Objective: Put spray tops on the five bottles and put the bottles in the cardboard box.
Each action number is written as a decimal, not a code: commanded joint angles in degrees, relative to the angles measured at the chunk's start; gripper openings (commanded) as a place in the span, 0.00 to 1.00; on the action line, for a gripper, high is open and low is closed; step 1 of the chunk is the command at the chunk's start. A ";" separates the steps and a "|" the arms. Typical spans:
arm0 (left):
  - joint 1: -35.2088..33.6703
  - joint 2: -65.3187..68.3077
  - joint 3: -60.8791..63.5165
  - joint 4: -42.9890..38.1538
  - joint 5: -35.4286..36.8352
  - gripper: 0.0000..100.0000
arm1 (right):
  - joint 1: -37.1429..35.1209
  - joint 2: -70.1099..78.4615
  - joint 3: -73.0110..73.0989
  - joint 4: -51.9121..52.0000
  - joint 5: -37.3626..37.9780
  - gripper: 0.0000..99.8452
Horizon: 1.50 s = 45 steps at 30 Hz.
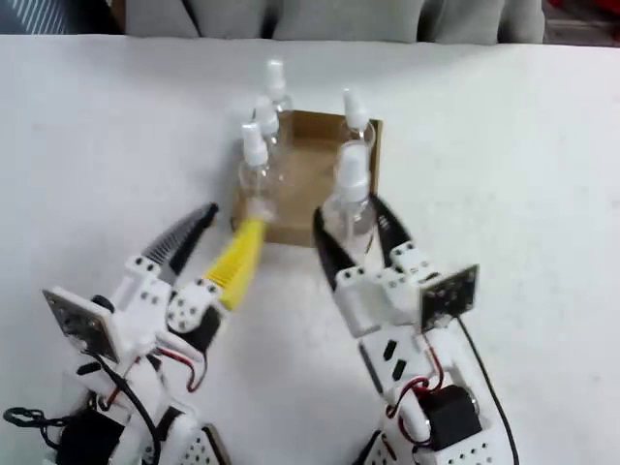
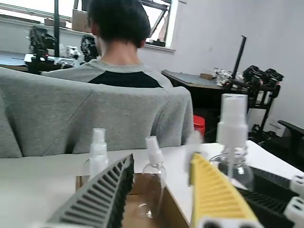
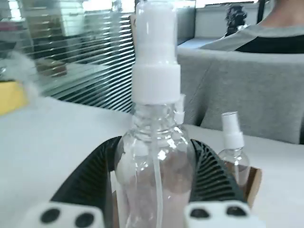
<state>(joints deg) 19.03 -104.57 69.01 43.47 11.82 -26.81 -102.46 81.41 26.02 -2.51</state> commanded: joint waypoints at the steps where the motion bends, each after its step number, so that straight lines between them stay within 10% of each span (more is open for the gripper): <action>1: -7.78 -0.31 -1.76 2.81 0.26 0.03 | 5.32 0.13 -1.05 -6.37 -0.44 0.02; 11: -22.02 -0.31 6.07 13.63 0.18 0.02 | 11.91 22.46 -5.54 -23.52 -0.44 0.02; 21: -32.04 -0.31 25.93 -3.52 0.00 0.02 | 11.74 46.02 -7.47 -44.35 -0.35 0.02; 45: -33.45 -0.13 27.96 -2.81 -5.80 0.02 | 11.74 97.63 -20.48 -81.80 0.00 0.02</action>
<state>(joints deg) -13.85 -104.04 96.97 40.13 6.46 -15.38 -10.51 66.11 -50.64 -2.51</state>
